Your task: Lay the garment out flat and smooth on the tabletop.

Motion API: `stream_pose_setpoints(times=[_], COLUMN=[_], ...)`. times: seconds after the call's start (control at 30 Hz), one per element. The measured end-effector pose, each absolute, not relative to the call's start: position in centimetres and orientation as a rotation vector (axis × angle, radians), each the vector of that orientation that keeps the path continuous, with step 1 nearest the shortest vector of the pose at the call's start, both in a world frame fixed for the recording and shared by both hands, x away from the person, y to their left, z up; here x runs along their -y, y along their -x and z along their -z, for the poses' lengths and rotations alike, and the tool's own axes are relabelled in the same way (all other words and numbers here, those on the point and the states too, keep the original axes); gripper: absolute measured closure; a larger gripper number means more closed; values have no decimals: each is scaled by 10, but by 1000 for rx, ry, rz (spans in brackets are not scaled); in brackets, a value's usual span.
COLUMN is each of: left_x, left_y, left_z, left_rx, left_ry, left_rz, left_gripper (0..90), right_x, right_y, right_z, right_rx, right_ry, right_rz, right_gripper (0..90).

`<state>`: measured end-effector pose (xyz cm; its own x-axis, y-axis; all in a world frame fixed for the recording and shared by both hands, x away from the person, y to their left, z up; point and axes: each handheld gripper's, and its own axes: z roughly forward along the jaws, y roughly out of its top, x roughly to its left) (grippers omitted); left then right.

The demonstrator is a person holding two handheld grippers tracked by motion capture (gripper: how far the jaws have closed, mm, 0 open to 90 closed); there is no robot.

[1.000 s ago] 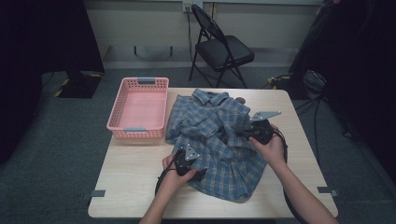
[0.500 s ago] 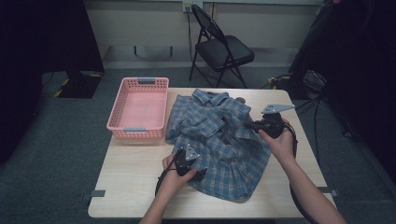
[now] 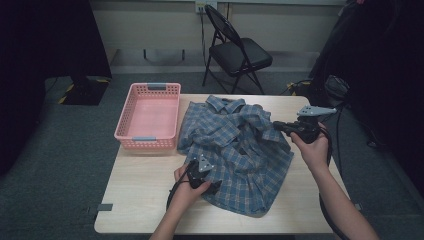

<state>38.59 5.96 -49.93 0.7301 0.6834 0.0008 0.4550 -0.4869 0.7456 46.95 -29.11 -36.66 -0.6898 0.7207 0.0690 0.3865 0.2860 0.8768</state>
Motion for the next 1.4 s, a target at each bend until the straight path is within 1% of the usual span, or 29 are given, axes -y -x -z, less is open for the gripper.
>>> stream_pose_setpoints(times=[0.17,0.37,0.83,1.17,1.4], left_x=[-60,-59,-58,-56,-53], left_y=[-386,-386,-385,-385,-384], left_z=[499,499,499,499,499], left_rx=[-856,-859,-861,-857,-846], left_ry=[-2168,-2168,-2168,-2171,-2173], left_rz=[-384,-385,-384,-381,-378], left_gripper=[165,165,158,155,154], right_x=[293,304,349,385,415], right_y=[-469,-470,-470,-458,-454], right_z=[368,365,364,362,363], right_rx=[-2215,-2173,-2075,-2019,-1969], right_ry=[-998,-1025,-1116,-1171,-1226], right_rz=[-1361,-1368,-1344,-1306,-1217], right_gripper=[900,900,900,900,900])
